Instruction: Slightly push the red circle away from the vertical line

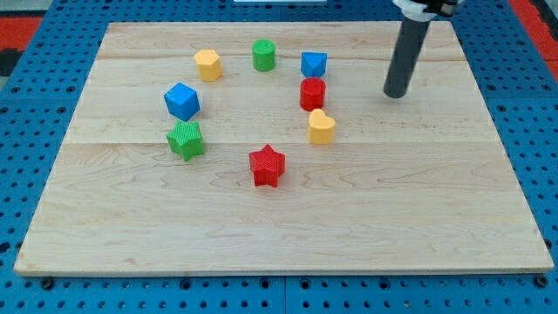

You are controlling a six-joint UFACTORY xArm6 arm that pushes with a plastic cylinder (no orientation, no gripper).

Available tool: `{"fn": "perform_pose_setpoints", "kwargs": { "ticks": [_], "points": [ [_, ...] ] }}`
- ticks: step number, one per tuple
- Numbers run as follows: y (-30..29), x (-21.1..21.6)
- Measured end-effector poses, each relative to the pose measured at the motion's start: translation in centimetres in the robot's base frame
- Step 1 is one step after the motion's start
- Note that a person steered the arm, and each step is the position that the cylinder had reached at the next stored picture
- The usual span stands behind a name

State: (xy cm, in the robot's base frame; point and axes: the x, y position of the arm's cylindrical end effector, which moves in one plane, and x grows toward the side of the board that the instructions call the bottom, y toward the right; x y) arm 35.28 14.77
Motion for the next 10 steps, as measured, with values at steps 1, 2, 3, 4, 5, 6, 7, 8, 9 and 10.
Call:
{"fn": "perform_pose_setpoints", "kwargs": {
  "ticks": [1, 2, 3, 4, 5, 6, 7, 8, 9, 10],
  "points": [
    [-4.3, 0.0],
    [-4.6, 0.0],
    [-4.5, 0.0],
    [-5.4, -0.2],
    [-5.5, -0.2],
    [-5.5, -0.2],
    [-5.4, -0.3],
    [-5.6, 1.0],
    [-8.3, 0.8],
    [-6.7, -2.0]
  ]
}}
